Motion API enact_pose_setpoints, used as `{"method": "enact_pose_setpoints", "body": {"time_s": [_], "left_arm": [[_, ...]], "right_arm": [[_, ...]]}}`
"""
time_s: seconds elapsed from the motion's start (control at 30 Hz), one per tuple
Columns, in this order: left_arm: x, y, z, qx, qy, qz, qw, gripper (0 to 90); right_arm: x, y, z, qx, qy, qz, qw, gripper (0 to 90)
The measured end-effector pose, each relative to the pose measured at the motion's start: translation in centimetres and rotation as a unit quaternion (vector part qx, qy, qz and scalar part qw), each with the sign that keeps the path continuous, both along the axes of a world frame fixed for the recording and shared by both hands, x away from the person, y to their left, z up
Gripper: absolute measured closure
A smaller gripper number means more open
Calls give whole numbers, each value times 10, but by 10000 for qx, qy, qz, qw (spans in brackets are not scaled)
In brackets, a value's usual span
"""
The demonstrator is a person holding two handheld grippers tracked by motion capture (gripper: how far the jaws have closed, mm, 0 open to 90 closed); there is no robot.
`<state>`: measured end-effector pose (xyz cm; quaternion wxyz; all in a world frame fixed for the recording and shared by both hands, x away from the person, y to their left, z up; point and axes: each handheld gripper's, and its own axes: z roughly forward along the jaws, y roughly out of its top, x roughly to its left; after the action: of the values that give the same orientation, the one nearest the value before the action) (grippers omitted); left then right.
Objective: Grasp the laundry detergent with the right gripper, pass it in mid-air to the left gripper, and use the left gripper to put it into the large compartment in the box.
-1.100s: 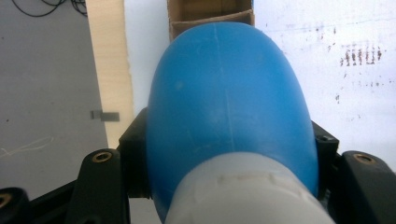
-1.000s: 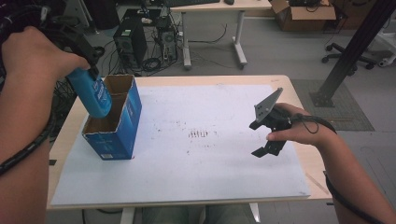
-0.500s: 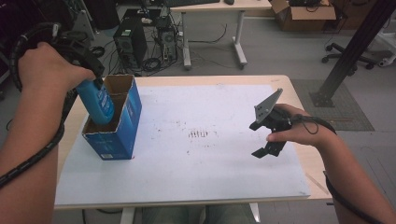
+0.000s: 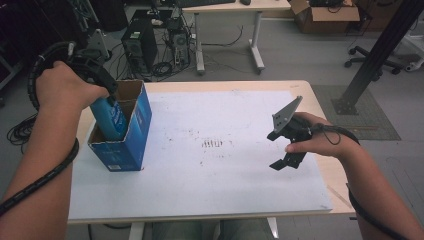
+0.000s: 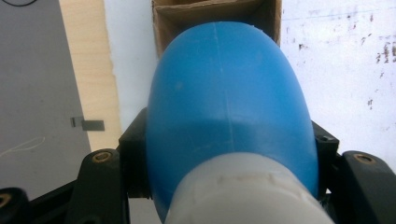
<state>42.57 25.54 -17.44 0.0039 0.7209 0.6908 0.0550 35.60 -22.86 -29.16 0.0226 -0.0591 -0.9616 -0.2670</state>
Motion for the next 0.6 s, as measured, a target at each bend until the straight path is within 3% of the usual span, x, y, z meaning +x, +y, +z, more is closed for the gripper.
{"method": "enact_pose_setpoints", "body": {"time_s": [0.6], "left_arm": [[4,2,-48,17,147,6,9999,379]], "right_arm": [[-1,4,-2,-7,3,37,10000,29]]}}
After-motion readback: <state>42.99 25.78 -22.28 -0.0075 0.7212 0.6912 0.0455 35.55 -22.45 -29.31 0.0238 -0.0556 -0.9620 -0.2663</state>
